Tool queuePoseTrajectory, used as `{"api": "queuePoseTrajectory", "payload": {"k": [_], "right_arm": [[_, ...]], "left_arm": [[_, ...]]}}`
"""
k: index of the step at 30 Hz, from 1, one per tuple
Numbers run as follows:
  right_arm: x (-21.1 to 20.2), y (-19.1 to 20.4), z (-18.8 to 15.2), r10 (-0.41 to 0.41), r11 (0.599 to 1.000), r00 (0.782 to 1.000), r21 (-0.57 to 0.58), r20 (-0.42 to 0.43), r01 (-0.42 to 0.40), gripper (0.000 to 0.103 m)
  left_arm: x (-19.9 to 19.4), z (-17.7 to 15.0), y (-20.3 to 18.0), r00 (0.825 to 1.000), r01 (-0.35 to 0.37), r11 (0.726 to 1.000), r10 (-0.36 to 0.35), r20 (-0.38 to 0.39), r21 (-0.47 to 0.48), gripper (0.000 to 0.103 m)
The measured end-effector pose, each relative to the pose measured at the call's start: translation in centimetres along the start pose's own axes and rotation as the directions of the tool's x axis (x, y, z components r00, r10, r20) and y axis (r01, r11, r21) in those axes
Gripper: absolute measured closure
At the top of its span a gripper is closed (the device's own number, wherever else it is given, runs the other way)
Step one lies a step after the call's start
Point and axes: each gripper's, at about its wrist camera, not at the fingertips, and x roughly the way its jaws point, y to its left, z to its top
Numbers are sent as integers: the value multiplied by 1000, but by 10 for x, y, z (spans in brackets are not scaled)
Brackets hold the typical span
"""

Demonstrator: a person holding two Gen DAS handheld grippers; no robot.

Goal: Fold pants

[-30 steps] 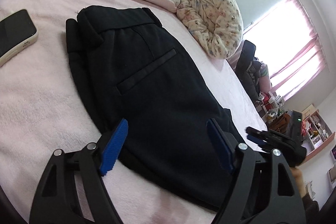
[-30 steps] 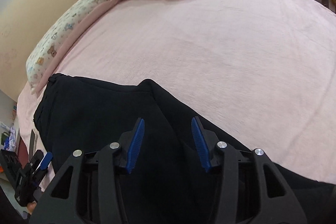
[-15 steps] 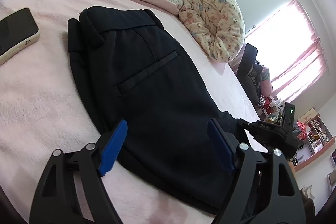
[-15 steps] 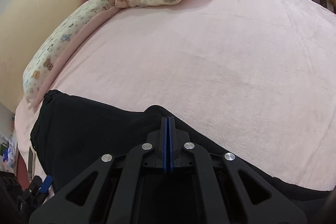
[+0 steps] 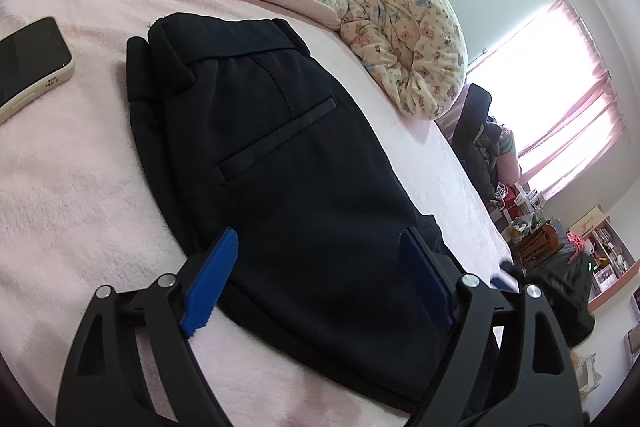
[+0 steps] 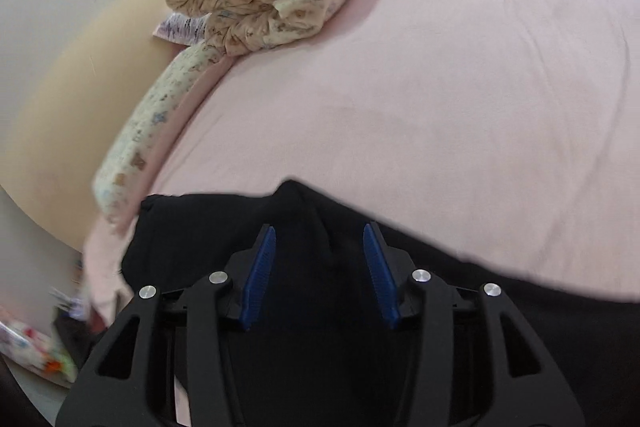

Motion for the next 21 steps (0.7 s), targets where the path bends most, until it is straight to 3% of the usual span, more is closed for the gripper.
{"api": "queuePoseTrajectory", "payload": {"k": [3,4,5,6,8,11,13,15,17,19,20,21], "right_arm": [[0,-21,-18,-46,998,998,35,-45,47,55],[3,-34,-21,-134,990,990,44,-36,135,55],[7,-45,-22,-196,979,980,59,-29,197,60],[9,-58,-23,-213,973,977,87,-28,214,72],[4,-85,-26,-119,969,993,217,-6,118,73],[-33,-78,-38,-155,970,984,201,83,136,72],[-77,-72,-54,-156,975,972,185,178,123,62],[-135,-78,-79,-191,963,936,241,297,120,37],[-181,-95,-101,-247,942,894,311,373,130,37],[-234,-125,-129,-359,885,830,437,427,158,37],[-256,-141,-142,-412,847,800,507,436,160,37],[-283,-165,-163,-493,773,761,614,422,160,38]], "left_arm": [[-1,0,1,1000,2,1000,-2,3,-6,20],[-1,0,2,1000,4,1000,-4,5,-9,20],[-1,1,2,1000,7,1000,-7,8,-12,20],[-2,0,3,1000,9,1000,-9,10,-16,20],[-1,0,3,1000,6,1000,-5,16,-15,20],[-1,-1,0,1000,-7,1000,6,17,4,17],[-1,-1,-3,1000,-7,1000,7,15,13,15],[-1,0,-4,1000,-6,1000,6,15,11,14],[-3,0,-3,1000,1,1000,-1,16,2,11],[-5,-1,-3,1000,6,1000,-6,18,-1,11],[-5,-1,-3,1000,8,1000,-8,16,1,11],[-5,-1,-3,1000,9,1000,-9,13,5,11]]}}
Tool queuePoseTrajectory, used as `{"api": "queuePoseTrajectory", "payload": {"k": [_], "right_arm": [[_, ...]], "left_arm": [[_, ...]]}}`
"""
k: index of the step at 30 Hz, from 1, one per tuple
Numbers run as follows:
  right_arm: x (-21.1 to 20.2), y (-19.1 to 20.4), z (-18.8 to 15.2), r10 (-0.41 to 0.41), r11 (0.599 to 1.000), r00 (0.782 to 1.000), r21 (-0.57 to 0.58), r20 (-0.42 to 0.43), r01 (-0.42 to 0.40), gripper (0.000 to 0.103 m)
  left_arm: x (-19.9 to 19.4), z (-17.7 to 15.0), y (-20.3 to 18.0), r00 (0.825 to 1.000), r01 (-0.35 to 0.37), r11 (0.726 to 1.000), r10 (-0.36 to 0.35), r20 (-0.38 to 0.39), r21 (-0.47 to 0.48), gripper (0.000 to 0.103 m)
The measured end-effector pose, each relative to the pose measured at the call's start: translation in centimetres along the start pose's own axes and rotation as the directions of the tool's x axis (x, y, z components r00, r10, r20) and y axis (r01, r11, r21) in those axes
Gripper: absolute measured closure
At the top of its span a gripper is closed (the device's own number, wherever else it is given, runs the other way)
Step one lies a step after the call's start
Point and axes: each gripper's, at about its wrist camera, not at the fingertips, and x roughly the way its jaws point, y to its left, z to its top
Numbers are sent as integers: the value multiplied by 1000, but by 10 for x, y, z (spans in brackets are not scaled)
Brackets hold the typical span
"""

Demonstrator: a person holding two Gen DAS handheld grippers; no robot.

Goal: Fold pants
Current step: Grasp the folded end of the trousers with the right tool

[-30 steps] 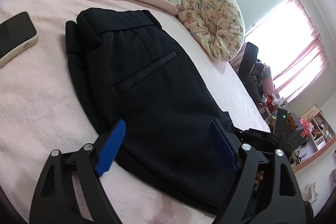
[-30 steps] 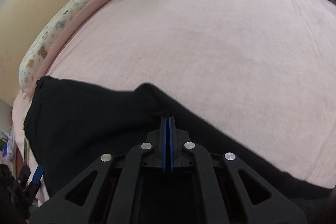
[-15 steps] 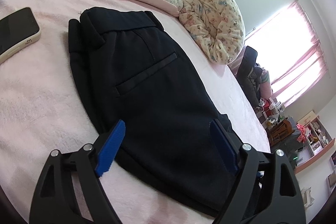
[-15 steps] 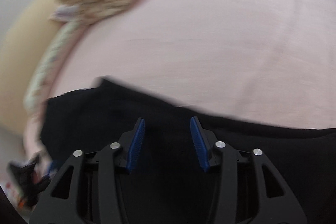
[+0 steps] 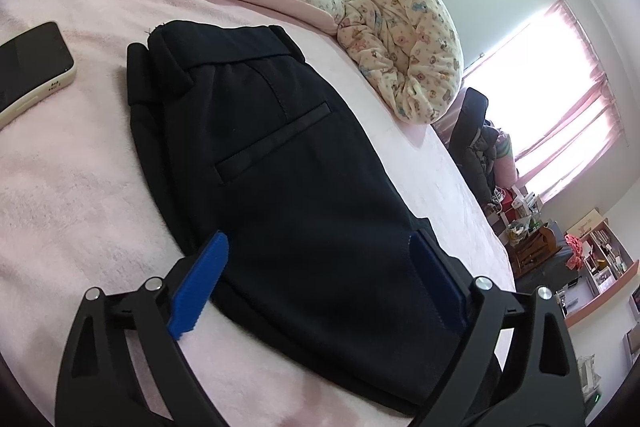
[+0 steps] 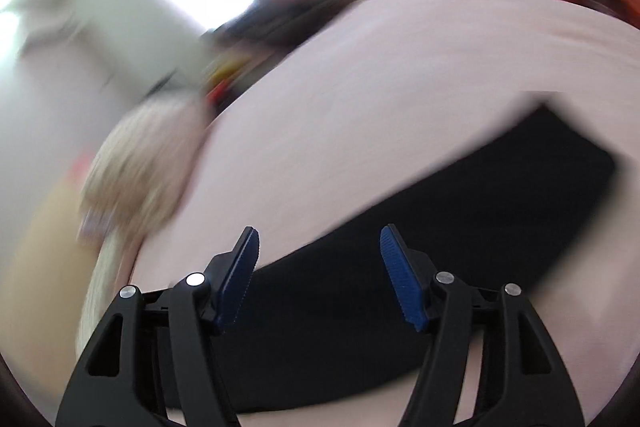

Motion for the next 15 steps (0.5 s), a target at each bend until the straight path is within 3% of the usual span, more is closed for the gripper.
{"api": "queuePoseTrajectory", "payload": {"k": [3,6,12,15], "right_arm": [[-30,-73,14,-139,964,989,233,43,125,42],[-35,-111,16,-255,925,967,297,19,238,46],[-24,-151,20,-258,904,966,352,-1,242,56],[-25,-161,17,-277,900,961,344,-20,267,56]], "left_arm": [[0,1,1,1000,3,1000,-3,0,3,11],[2,1,1,1000,-7,1000,7,6,11,11],[4,-5,-6,999,-44,998,43,23,52,9],[5,-5,-7,998,-55,997,53,30,62,8]]}}
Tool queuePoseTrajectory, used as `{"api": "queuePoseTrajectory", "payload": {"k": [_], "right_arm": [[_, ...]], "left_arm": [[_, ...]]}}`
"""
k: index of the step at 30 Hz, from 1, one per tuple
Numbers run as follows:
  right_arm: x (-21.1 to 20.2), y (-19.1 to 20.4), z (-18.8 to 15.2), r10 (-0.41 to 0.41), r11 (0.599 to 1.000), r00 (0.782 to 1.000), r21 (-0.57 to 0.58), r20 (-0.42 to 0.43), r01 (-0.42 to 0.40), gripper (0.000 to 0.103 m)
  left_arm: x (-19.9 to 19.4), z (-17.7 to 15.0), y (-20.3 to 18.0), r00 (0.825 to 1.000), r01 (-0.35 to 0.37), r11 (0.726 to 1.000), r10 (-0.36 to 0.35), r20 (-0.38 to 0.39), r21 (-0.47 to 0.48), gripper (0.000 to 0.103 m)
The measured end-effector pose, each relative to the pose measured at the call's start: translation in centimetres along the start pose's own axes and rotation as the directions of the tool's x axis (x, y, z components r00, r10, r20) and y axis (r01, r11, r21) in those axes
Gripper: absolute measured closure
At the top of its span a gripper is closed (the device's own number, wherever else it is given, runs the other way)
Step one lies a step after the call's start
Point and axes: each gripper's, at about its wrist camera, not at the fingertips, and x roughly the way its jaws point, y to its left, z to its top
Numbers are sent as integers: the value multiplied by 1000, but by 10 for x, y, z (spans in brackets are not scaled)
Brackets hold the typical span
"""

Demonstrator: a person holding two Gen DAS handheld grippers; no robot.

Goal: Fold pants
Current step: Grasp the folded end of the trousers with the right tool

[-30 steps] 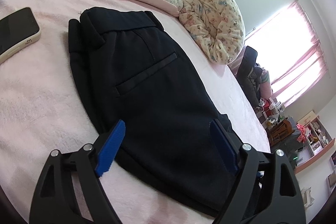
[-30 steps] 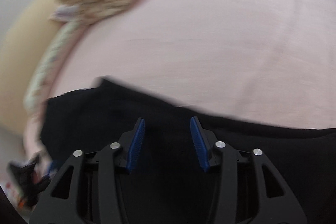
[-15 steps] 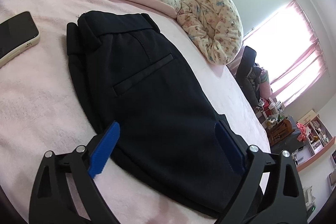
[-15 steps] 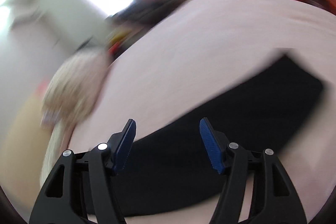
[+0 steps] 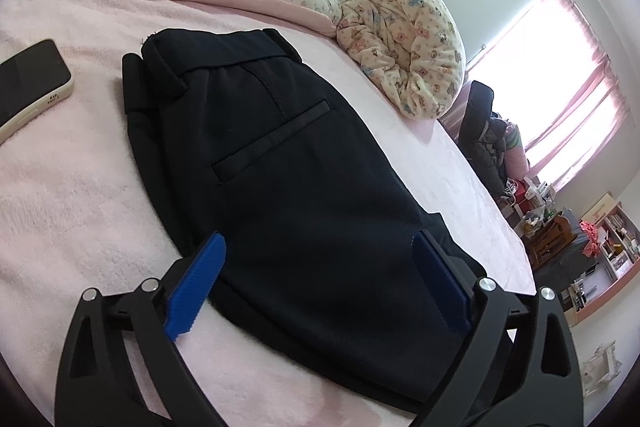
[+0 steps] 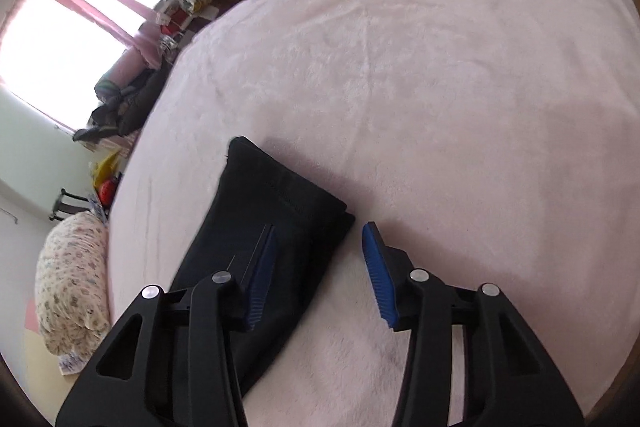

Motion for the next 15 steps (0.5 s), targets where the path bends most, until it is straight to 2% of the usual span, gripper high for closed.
{"api": "queuePoseTrajectory", "payload": {"k": [4,8,10,11,12,14,15], "right_arm": [[-2,-13,1,31,994,999,101,34,-34,56],[8,-26,3,114,978,993,172,34,-118,57],[18,-26,8,191,961,981,199,24,-192,58],[23,-25,10,204,958,979,201,10,-202,64],[26,-24,12,195,961,981,197,2,-191,78],[29,-25,18,227,956,974,188,5,-224,92],[24,-21,22,259,953,966,158,27,-260,92]], "left_arm": [[1,-2,-2,1000,-13,1000,13,5,14,6],[3,-3,-7,999,-31,999,31,11,30,3],[3,-4,-8,999,-37,999,36,11,36,2],[3,-4,-8,999,-37,999,37,12,36,2],[3,-4,-8,999,-36,999,36,12,34,2],[3,-4,-8,999,-33,999,33,11,33,2],[3,-4,-9,999,-33,999,32,11,34,2]]}}
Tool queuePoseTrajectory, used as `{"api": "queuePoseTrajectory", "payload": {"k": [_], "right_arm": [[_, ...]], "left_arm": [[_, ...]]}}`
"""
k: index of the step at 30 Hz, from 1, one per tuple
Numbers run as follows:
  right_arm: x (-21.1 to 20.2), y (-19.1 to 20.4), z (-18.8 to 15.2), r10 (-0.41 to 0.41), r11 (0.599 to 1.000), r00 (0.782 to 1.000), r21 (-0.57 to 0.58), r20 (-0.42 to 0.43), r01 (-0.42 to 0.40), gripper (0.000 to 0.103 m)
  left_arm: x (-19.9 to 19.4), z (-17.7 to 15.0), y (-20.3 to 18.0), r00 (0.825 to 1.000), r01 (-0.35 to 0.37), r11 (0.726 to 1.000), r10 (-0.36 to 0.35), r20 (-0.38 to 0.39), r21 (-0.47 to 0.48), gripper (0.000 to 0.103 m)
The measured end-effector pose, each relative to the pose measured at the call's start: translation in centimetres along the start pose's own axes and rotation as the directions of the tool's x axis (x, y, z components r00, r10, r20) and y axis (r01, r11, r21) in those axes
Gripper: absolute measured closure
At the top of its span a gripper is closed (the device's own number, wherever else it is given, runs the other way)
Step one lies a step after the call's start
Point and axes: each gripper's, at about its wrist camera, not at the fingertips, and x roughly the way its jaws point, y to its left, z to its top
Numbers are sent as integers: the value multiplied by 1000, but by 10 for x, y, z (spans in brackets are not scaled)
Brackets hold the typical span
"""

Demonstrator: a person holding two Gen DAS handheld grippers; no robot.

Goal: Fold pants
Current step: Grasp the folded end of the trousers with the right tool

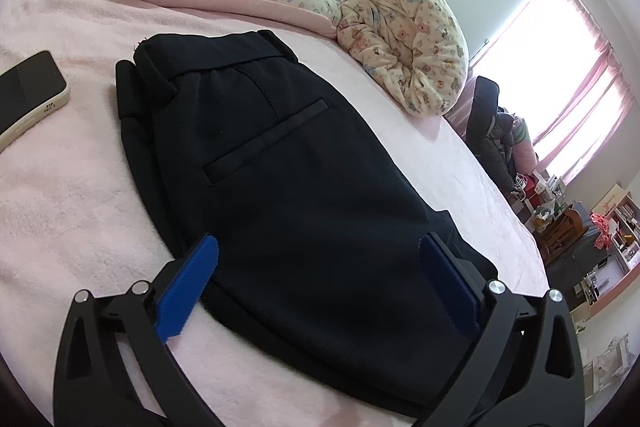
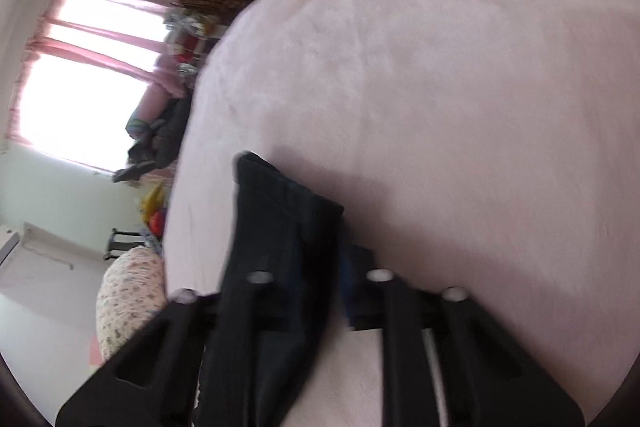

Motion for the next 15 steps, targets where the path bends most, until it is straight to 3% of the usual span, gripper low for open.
{"api": "queuePoseTrajectory", "payload": {"k": [2,4,6,15], "right_arm": [[-5,16,0,13,996,999,-92,37,-10,92],[-3,25,-4,-50,986,996,-153,69,60,92],[5,8,-8,-104,992,993,-70,56,108,92],[-11,-17,-2,2,998,1000,58,-1,-2,89]], "left_arm": [[0,0,0,1000,-1,1000,1,0,5,2],[2,0,-1,1000,-5,1000,5,0,7,2],[2,1,0,1000,-1,1000,1,-1,0,2],[0,2,4,1000,18,1000,-18,-1,-23,2]]}}
